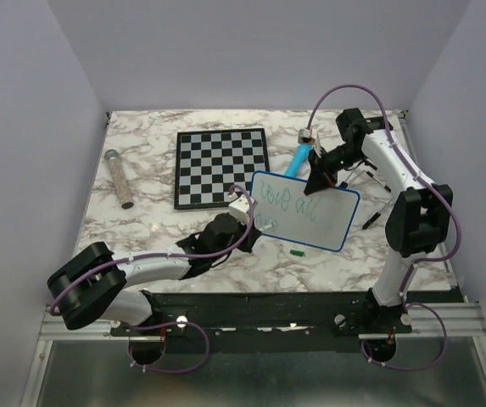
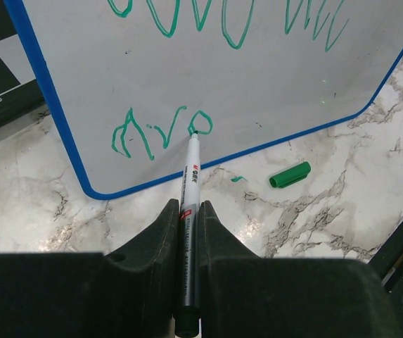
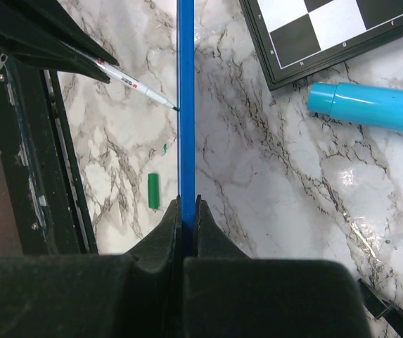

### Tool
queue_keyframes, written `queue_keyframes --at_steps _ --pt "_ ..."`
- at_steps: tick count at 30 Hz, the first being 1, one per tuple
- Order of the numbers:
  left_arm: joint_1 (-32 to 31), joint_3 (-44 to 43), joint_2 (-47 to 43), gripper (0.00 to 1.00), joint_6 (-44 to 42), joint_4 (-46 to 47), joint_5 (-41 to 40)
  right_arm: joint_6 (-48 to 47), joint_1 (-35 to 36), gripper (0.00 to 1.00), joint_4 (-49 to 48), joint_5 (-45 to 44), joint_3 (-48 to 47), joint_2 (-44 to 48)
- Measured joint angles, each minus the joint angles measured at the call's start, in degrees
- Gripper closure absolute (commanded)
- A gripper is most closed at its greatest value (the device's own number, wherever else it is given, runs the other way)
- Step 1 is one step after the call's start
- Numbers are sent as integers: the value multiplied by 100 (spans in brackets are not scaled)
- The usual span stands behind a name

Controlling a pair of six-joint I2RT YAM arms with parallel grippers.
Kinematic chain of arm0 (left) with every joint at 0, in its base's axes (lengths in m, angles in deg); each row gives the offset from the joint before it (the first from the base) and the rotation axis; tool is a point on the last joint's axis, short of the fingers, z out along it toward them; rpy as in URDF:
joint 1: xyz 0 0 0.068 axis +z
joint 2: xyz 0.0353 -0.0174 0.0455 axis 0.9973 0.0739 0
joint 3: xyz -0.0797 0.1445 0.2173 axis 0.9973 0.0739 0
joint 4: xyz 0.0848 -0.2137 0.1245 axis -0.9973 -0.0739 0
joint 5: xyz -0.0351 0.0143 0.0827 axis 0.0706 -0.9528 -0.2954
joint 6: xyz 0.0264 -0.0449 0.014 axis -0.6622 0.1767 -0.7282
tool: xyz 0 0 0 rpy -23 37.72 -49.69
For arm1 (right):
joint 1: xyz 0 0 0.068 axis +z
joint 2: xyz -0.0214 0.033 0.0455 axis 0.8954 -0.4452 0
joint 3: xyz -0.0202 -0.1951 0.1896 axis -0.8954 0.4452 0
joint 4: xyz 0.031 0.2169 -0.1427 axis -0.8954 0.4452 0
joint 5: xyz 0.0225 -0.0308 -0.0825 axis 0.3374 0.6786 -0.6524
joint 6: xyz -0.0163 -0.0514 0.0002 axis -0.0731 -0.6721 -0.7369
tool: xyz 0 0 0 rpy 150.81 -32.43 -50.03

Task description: Write a sentence on the whiteboard

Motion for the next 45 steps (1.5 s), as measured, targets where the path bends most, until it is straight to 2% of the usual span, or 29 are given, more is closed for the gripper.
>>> queue_keyframes --at_steps 22,31,45 --pt "70 468 -782 100 -94 306 203 -2 0 99 4 2 0 0" --pt "-7 629 -741 100 -55 699 404 -2 0 100 2 2 0 0" --pt "-81 352 -72 100 -76 953 409 -2 0 99 4 2 0 -2"
